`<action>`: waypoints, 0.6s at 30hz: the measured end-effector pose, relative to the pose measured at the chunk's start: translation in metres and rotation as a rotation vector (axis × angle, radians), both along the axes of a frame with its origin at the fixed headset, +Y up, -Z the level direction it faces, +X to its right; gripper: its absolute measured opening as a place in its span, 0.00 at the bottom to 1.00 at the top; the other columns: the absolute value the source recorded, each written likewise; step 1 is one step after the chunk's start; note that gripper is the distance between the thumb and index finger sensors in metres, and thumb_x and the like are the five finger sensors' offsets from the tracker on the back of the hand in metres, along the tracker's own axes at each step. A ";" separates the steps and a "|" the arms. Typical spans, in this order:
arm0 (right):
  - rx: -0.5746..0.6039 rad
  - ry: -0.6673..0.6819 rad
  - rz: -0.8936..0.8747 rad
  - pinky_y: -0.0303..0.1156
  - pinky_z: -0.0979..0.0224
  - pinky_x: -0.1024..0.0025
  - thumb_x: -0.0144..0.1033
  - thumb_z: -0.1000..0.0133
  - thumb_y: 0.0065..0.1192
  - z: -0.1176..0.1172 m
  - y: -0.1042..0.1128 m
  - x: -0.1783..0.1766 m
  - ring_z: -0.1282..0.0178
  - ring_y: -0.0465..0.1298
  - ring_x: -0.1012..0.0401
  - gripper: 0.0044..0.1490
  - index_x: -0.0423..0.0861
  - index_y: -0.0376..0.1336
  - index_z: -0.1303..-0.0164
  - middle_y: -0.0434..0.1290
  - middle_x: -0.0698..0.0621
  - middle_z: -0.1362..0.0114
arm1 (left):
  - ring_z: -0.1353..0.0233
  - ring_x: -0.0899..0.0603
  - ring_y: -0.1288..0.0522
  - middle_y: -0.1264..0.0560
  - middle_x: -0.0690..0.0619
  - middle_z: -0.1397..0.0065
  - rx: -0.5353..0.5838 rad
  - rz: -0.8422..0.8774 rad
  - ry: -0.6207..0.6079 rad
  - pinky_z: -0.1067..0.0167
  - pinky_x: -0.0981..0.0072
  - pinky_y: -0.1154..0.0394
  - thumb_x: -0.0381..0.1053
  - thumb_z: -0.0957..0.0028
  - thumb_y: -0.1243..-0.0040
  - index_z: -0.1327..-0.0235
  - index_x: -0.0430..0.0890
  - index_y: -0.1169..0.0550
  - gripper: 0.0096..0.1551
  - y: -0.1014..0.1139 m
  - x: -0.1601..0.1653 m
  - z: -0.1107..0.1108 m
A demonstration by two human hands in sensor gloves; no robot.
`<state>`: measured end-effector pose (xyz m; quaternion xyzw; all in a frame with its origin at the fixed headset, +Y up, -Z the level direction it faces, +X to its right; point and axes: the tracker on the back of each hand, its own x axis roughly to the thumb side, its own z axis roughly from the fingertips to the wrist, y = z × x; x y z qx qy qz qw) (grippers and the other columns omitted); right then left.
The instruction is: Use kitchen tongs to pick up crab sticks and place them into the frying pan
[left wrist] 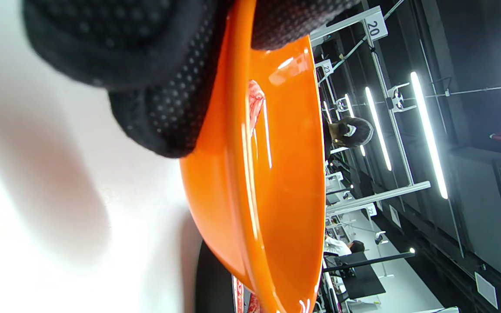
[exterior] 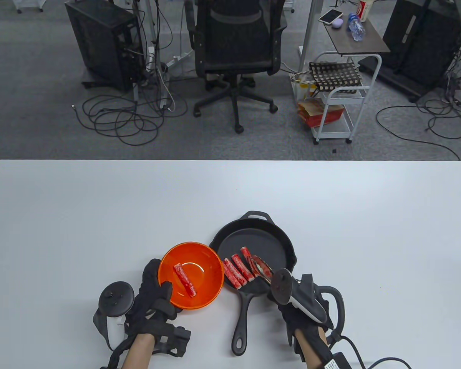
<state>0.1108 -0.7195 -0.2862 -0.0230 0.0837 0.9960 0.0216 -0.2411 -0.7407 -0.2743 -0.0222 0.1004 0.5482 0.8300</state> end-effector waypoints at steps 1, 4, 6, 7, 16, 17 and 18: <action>-0.001 0.003 0.000 0.83 0.62 0.62 0.54 0.42 0.62 0.000 0.000 -0.001 0.61 0.85 0.54 0.38 0.48 0.63 0.24 0.81 0.44 0.40 | 0.67 0.41 0.13 0.34 0.43 0.20 0.000 0.000 0.000 0.73 0.66 0.14 0.43 0.39 0.44 0.16 0.53 0.45 0.39 0.000 0.000 0.000; -0.012 0.011 0.011 0.83 0.62 0.62 0.54 0.42 0.62 0.000 -0.002 -0.004 0.61 0.85 0.54 0.38 0.48 0.63 0.24 0.81 0.44 0.40 | 0.67 0.40 0.13 0.34 0.43 0.20 0.000 0.000 0.000 0.73 0.66 0.14 0.43 0.39 0.44 0.16 0.53 0.45 0.39 0.000 0.000 0.000; -0.008 0.011 0.013 0.83 0.62 0.62 0.55 0.42 0.62 0.000 -0.002 -0.004 0.61 0.85 0.54 0.38 0.48 0.63 0.24 0.81 0.44 0.40 | 0.66 0.41 0.13 0.34 0.43 0.20 0.000 0.000 0.000 0.73 0.66 0.14 0.43 0.39 0.44 0.16 0.53 0.45 0.39 0.000 0.000 0.000; -0.009 0.010 0.014 0.83 0.62 0.62 0.55 0.42 0.62 0.000 -0.002 -0.004 0.61 0.85 0.54 0.39 0.48 0.63 0.24 0.81 0.44 0.40 | 0.67 0.41 0.13 0.34 0.43 0.19 0.000 0.000 0.000 0.73 0.66 0.14 0.43 0.39 0.44 0.16 0.53 0.45 0.39 0.000 0.000 0.000; -0.008 0.009 0.021 0.83 0.62 0.62 0.55 0.43 0.62 0.000 -0.002 -0.005 0.61 0.85 0.54 0.39 0.47 0.63 0.24 0.80 0.44 0.40 | 0.67 0.41 0.13 0.34 0.43 0.20 -0.009 -0.001 -0.004 0.73 0.66 0.14 0.43 0.39 0.44 0.16 0.53 0.45 0.39 0.000 0.001 0.000; -0.008 0.009 0.021 0.83 0.61 0.62 0.55 0.43 0.62 0.000 -0.002 -0.005 0.61 0.85 0.54 0.39 0.47 0.63 0.24 0.80 0.44 0.40 | 0.67 0.41 0.13 0.34 0.43 0.20 -0.009 -0.002 -0.003 0.73 0.66 0.14 0.43 0.39 0.44 0.16 0.53 0.45 0.39 0.000 0.000 0.000; -0.009 0.009 0.020 0.83 0.61 0.62 0.55 0.43 0.62 0.001 -0.002 -0.006 0.61 0.85 0.54 0.39 0.47 0.62 0.23 0.80 0.44 0.40 | 0.67 0.40 0.13 0.34 0.43 0.19 -0.008 -0.001 -0.003 0.73 0.66 0.14 0.43 0.39 0.44 0.16 0.53 0.45 0.39 0.000 0.000 0.000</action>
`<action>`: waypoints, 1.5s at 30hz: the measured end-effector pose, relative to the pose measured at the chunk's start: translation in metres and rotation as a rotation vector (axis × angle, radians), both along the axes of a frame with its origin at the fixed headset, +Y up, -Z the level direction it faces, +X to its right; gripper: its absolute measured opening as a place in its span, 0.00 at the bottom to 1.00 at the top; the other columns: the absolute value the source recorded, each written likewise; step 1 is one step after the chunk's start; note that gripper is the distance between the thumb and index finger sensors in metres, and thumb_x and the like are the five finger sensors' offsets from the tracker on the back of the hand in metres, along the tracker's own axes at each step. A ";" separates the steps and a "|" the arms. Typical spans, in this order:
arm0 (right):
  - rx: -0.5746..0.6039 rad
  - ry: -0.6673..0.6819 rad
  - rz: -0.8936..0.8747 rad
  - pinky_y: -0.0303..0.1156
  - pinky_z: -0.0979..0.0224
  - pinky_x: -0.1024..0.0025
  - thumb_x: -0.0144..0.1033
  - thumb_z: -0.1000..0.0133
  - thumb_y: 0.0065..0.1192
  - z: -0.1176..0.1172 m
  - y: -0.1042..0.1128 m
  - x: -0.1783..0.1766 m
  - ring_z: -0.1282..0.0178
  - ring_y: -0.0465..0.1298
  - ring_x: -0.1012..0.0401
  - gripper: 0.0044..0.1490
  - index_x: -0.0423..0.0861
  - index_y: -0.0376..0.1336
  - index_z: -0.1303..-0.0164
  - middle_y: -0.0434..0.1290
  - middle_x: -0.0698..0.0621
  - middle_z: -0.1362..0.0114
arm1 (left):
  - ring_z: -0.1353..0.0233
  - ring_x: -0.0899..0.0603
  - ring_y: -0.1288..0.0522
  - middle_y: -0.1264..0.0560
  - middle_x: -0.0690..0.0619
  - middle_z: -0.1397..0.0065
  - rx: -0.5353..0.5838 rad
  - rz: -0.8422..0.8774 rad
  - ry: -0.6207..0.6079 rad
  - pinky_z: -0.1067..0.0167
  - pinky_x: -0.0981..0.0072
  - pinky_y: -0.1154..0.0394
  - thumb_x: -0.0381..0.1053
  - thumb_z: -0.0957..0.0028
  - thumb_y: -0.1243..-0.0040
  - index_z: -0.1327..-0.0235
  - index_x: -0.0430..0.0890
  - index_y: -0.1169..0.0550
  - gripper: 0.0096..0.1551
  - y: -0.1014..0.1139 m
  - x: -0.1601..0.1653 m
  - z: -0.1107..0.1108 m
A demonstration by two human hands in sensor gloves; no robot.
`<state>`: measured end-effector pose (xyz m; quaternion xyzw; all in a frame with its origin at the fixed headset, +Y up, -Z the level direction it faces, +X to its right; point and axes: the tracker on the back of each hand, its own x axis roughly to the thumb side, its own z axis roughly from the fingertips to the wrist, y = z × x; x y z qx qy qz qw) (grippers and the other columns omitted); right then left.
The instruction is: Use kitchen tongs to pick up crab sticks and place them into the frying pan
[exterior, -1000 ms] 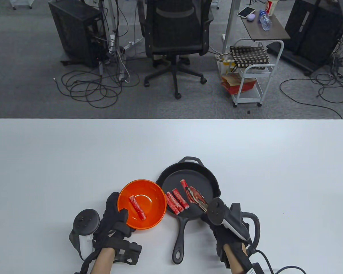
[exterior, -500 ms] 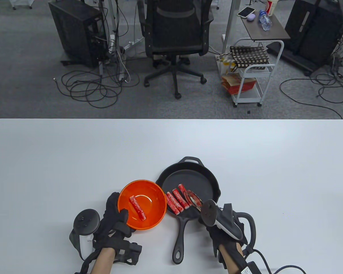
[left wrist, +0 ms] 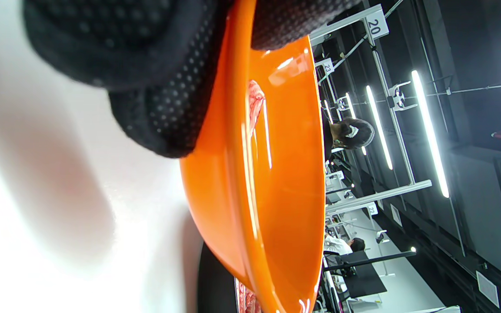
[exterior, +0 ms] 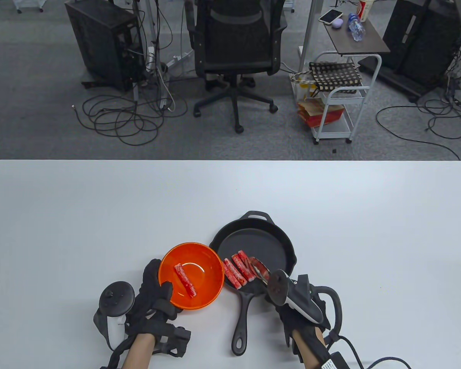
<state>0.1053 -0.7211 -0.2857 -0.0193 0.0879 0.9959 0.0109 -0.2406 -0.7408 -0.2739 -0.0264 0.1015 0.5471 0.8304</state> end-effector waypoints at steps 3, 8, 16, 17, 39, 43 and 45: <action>0.010 0.001 -0.002 0.83 0.61 0.62 0.55 0.43 0.62 0.001 0.002 0.000 0.61 0.85 0.54 0.40 0.47 0.62 0.23 0.80 0.44 0.40 | 0.67 0.41 0.13 0.34 0.43 0.19 0.000 0.000 0.000 0.73 0.66 0.14 0.43 0.39 0.44 0.16 0.53 0.45 0.39 0.000 0.000 0.000; 0.113 0.021 -0.040 0.83 0.61 0.62 0.56 0.43 0.61 0.013 0.024 -0.006 0.60 0.85 0.54 0.41 0.46 0.62 0.22 0.80 0.44 0.39 | 0.67 0.41 0.13 0.34 0.43 0.19 0.000 0.000 0.000 0.73 0.66 0.14 0.43 0.39 0.44 0.16 0.53 0.45 0.39 0.000 0.000 0.000; 0.312 0.142 -0.145 0.83 0.61 0.63 0.57 0.43 0.61 0.041 0.055 -0.031 0.60 0.85 0.54 0.41 0.46 0.61 0.22 0.80 0.44 0.39 | 0.67 0.41 0.13 0.34 0.43 0.19 0.000 0.000 0.000 0.73 0.66 0.14 0.43 0.39 0.44 0.16 0.53 0.45 0.39 0.000 0.000 0.000; 0.314 0.160 -0.155 0.83 0.61 0.63 0.57 0.42 0.61 0.042 0.056 -0.034 0.60 0.85 0.54 0.41 0.46 0.61 0.22 0.80 0.44 0.39 | 0.67 0.41 0.13 0.34 0.43 0.19 0.000 0.000 0.000 0.73 0.66 0.14 0.43 0.39 0.44 0.16 0.53 0.45 0.39 0.000 0.000 0.000; 0.222 0.365 -0.009 0.83 0.61 0.62 0.56 0.42 0.60 0.054 0.024 -0.092 0.60 0.84 0.54 0.41 0.46 0.61 0.22 0.79 0.44 0.39 | 0.66 0.41 0.13 0.34 0.43 0.20 0.012 -0.030 -0.046 0.73 0.66 0.14 0.43 0.39 0.44 0.16 0.53 0.45 0.39 -0.001 0.008 -0.001; 0.224 0.365 -0.008 0.83 0.61 0.62 0.55 0.42 0.61 0.054 0.024 -0.092 0.60 0.85 0.54 0.40 0.48 0.61 0.23 0.80 0.45 0.39 | 0.66 0.41 0.13 0.34 0.43 0.20 0.015 -0.032 -0.044 0.73 0.66 0.14 0.43 0.39 0.44 0.16 0.53 0.45 0.39 -0.001 0.007 -0.001; 0.225 0.363 -0.006 0.83 0.61 0.62 0.55 0.42 0.61 0.054 0.024 -0.091 0.60 0.85 0.54 0.39 0.48 0.61 0.23 0.80 0.45 0.39 | 0.66 0.40 0.13 0.34 0.42 0.20 0.014 -0.030 -0.043 0.73 0.66 0.14 0.43 0.39 0.44 0.16 0.53 0.45 0.39 -0.001 0.007 -0.001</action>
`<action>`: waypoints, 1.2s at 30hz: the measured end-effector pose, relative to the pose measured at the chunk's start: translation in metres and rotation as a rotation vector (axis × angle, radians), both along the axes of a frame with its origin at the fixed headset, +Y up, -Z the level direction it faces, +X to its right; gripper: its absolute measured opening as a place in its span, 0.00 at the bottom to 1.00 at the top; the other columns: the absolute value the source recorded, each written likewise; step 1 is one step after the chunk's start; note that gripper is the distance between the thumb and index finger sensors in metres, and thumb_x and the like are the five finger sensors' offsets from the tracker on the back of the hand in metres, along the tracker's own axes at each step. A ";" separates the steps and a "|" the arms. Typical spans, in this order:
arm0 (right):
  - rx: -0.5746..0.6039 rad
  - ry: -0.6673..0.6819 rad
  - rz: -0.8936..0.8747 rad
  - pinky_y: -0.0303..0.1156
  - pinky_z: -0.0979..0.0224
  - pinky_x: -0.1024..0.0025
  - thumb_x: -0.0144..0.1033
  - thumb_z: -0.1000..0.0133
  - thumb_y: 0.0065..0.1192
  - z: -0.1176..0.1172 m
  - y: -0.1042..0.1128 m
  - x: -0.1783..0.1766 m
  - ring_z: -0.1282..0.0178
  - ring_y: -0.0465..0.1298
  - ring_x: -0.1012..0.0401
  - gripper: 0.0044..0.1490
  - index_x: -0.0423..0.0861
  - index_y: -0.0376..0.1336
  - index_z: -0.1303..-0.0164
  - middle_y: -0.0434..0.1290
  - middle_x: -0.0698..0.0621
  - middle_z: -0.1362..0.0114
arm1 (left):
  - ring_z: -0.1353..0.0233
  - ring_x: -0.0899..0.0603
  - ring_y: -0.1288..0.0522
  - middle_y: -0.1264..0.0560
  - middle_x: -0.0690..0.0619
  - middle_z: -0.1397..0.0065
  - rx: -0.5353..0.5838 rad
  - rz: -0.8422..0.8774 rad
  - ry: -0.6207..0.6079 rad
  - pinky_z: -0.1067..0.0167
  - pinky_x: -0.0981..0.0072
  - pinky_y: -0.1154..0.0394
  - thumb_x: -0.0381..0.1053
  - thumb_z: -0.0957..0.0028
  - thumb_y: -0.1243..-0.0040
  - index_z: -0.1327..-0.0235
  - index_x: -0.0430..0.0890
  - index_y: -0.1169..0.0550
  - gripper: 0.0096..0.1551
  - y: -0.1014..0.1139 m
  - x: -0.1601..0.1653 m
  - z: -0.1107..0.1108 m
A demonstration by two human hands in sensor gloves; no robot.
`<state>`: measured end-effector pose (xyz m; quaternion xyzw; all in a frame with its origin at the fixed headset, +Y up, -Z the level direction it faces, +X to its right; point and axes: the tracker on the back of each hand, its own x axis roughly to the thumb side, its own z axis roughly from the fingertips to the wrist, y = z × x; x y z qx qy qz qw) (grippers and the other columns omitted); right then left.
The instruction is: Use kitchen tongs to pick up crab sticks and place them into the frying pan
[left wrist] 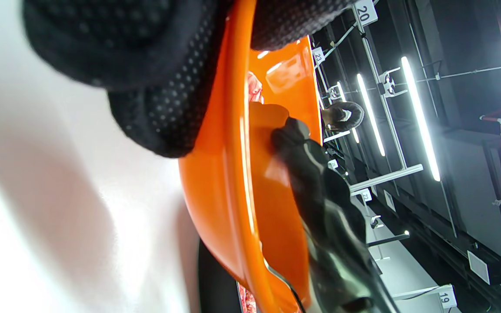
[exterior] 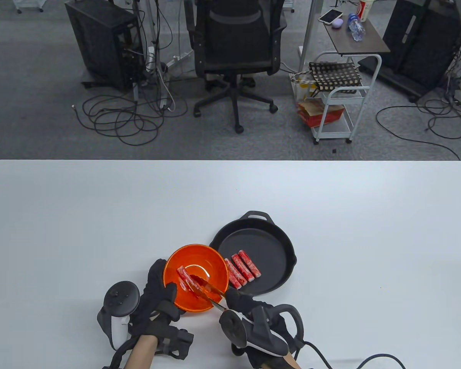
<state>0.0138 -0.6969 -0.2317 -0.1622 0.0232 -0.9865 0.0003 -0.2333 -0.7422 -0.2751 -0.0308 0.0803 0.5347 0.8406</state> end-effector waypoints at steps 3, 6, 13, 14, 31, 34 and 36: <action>-0.005 0.000 -0.006 0.83 0.61 0.62 0.55 0.42 0.61 0.000 0.000 0.001 0.60 0.85 0.54 0.39 0.48 0.61 0.23 0.80 0.45 0.39 | 0.66 0.40 0.13 0.34 0.43 0.20 -0.001 0.000 -0.001 0.73 0.66 0.14 0.43 0.39 0.44 0.16 0.53 0.45 0.39 0.000 0.000 0.000; -0.008 0.000 -0.013 0.83 0.61 0.62 0.54 0.42 0.61 -0.001 0.000 0.002 0.61 0.85 0.54 0.39 0.48 0.62 0.23 0.80 0.45 0.39 | 0.66 0.41 0.13 0.34 0.43 0.20 -0.001 0.002 -0.002 0.73 0.66 0.14 0.43 0.39 0.44 0.16 0.53 0.45 0.39 0.000 0.000 0.000; -0.009 -0.012 -0.083 0.83 0.61 0.62 0.55 0.42 0.61 -0.004 0.005 0.011 0.61 0.85 0.55 0.38 0.48 0.62 0.24 0.80 0.45 0.40 | 0.66 0.41 0.13 0.34 0.43 0.20 -0.005 0.018 0.008 0.73 0.66 0.14 0.43 0.39 0.44 0.16 0.53 0.45 0.39 0.000 -0.001 0.000; -0.011 -0.014 -0.098 0.83 0.61 0.62 0.54 0.42 0.61 -0.005 0.006 0.013 0.61 0.85 0.54 0.39 0.48 0.62 0.24 0.80 0.45 0.40 | 0.66 0.41 0.13 0.34 0.43 0.20 -0.006 0.019 0.009 0.73 0.66 0.14 0.43 0.39 0.44 0.16 0.53 0.45 0.39 0.000 -0.001 0.000; 0.049 -0.342 -0.277 0.83 0.61 0.62 0.54 0.42 0.61 -0.034 0.016 0.105 0.60 0.85 0.54 0.39 0.48 0.62 0.23 0.80 0.45 0.40 | 0.66 0.40 0.13 0.34 0.43 0.19 -0.015 0.031 0.022 0.73 0.66 0.14 0.43 0.39 0.44 0.16 0.53 0.45 0.39 0.001 -0.004 0.000; 0.022 -0.378 -0.235 0.83 0.61 0.62 0.54 0.42 0.61 -0.041 0.006 0.112 0.60 0.85 0.54 0.39 0.48 0.62 0.24 0.80 0.45 0.40 | 0.66 0.40 0.13 0.34 0.43 0.20 -0.015 0.032 0.021 0.73 0.66 0.14 0.43 0.39 0.44 0.16 0.53 0.45 0.39 0.001 -0.005 0.000; -0.004 -0.394 -0.211 0.83 0.61 0.62 0.55 0.42 0.61 -0.045 -0.001 0.115 0.60 0.85 0.54 0.39 0.48 0.62 0.24 0.80 0.45 0.40 | 0.66 0.41 0.13 0.34 0.43 0.20 -0.014 0.035 0.023 0.73 0.66 0.14 0.43 0.39 0.44 0.16 0.53 0.45 0.39 0.001 -0.005 0.000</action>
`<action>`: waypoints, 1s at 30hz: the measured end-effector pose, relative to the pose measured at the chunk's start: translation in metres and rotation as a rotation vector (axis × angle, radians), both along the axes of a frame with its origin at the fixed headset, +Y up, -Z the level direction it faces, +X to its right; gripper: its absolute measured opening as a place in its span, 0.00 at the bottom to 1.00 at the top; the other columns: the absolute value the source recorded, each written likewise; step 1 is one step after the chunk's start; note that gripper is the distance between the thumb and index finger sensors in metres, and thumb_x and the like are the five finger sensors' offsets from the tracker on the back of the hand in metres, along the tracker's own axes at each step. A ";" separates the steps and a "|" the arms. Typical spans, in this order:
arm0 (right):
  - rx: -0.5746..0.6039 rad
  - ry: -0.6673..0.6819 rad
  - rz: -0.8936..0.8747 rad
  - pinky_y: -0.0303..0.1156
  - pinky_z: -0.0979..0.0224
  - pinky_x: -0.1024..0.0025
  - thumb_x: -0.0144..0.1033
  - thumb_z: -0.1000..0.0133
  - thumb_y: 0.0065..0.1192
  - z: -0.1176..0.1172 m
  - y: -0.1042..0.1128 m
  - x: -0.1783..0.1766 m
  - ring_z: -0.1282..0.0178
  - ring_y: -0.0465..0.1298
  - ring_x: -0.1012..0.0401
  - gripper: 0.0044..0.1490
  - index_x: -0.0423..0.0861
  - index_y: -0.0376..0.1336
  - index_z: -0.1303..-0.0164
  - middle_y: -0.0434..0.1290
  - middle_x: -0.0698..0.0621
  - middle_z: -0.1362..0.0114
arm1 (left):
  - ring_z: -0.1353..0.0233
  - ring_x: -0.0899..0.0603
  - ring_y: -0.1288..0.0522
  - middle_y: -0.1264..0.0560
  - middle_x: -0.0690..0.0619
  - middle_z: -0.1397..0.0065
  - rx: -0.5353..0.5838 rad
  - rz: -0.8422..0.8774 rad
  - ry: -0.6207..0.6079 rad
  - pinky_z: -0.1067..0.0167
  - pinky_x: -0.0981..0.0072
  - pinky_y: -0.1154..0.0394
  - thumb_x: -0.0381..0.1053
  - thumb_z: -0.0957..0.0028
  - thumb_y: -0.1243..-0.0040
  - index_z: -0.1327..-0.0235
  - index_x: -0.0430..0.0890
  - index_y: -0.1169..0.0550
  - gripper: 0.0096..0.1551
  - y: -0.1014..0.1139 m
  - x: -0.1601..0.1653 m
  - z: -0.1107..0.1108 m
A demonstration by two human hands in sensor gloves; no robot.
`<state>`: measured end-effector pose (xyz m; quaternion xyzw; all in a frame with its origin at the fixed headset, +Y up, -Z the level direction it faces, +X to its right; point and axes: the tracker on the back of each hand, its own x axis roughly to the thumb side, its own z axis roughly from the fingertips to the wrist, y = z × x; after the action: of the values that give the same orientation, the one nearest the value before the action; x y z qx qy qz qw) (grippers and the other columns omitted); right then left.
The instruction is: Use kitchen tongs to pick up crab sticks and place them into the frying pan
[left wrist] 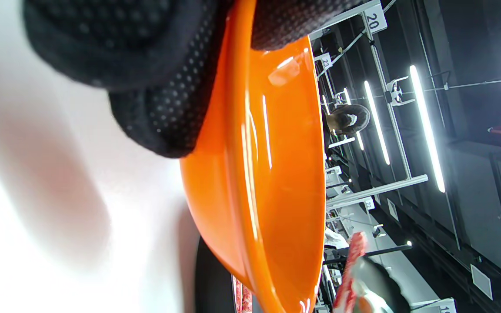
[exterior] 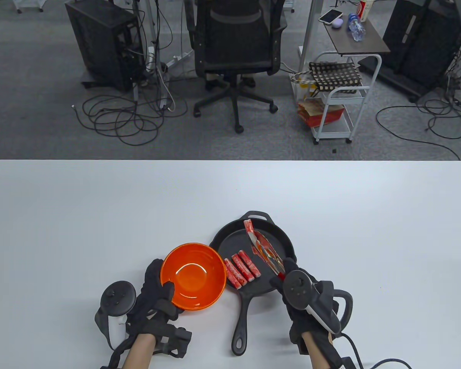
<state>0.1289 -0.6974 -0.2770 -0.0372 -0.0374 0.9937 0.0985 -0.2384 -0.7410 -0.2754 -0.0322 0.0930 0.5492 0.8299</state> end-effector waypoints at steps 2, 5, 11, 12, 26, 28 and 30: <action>-0.037 -0.003 0.010 0.83 0.61 0.62 0.55 0.43 0.61 -0.003 -0.006 0.002 0.60 0.85 0.54 0.39 0.48 0.62 0.24 0.80 0.45 0.40 | 0.66 0.40 0.13 0.34 0.43 0.20 0.000 0.003 0.001 0.73 0.66 0.14 0.43 0.39 0.44 0.16 0.53 0.45 0.39 0.000 0.000 0.000; -0.094 -0.004 0.025 0.83 0.60 0.62 0.55 0.43 0.61 -0.008 -0.015 0.004 0.60 0.85 0.54 0.39 0.49 0.62 0.24 0.80 0.45 0.40 | 0.66 0.40 0.13 0.34 0.43 0.19 0.001 0.005 0.002 0.73 0.66 0.14 0.43 0.39 0.44 0.16 0.53 0.45 0.39 0.000 -0.001 0.000; -0.184 -0.017 0.102 0.83 0.60 0.62 0.55 0.43 0.62 -0.014 -0.025 0.005 0.60 0.85 0.54 0.39 0.49 0.62 0.24 0.80 0.45 0.40 | 0.66 0.40 0.13 0.34 0.43 0.20 0.004 0.012 0.004 0.73 0.66 0.14 0.43 0.39 0.44 0.16 0.53 0.45 0.39 0.000 -0.001 0.000; -0.193 -0.017 0.107 0.83 0.60 0.62 0.55 0.43 0.62 -0.014 -0.026 0.005 0.60 0.85 0.54 0.39 0.49 0.62 0.24 0.80 0.45 0.40 | 0.66 0.40 0.13 0.34 0.43 0.20 0.004 0.012 0.004 0.73 0.66 0.14 0.43 0.39 0.44 0.16 0.53 0.45 0.39 0.000 -0.001 0.000; -0.240 -0.006 0.146 0.83 0.59 0.61 0.56 0.44 0.62 -0.015 -0.029 0.000 0.59 0.85 0.54 0.39 0.50 0.62 0.24 0.80 0.46 0.39 | 0.67 0.40 0.13 0.34 0.43 0.20 0.004 0.012 0.004 0.73 0.66 0.14 0.43 0.39 0.44 0.16 0.53 0.45 0.39 0.000 -0.001 0.000; -0.240 -0.006 0.139 0.83 0.59 0.61 0.56 0.44 0.62 -0.014 -0.028 -0.001 0.59 0.85 0.54 0.39 0.50 0.62 0.24 0.80 0.46 0.39 | 0.66 0.40 0.13 0.34 0.43 0.20 0.004 0.012 0.004 0.73 0.66 0.14 0.43 0.39 0.44 0.16 0.53 0.45 0.39 0.000 -0.001 0.000; -0.237 -0.007 0.141 0.83 0.59 0.61 0.56 0.44 0.62 -0.015 -0.028 -0.001 0.59 0.85 0.54 0.39 0.50 0.62 0.24 0.80 0.46 0.39 | 0.66 0.40 0.13 0.34 0.43 0.20 0.004 0.012 0.004 0.73 0.66 0.14 0.43 0.39 0.44 0.16 0.53 0.45 0.39 0.000 -0.001 0.000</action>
<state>0.1283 -0.7256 -0.2916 -0.0492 0.0774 0.9955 0.0235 -0.2394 -0.7406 -0.2750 -0.0302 0.0934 0.5544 0.8264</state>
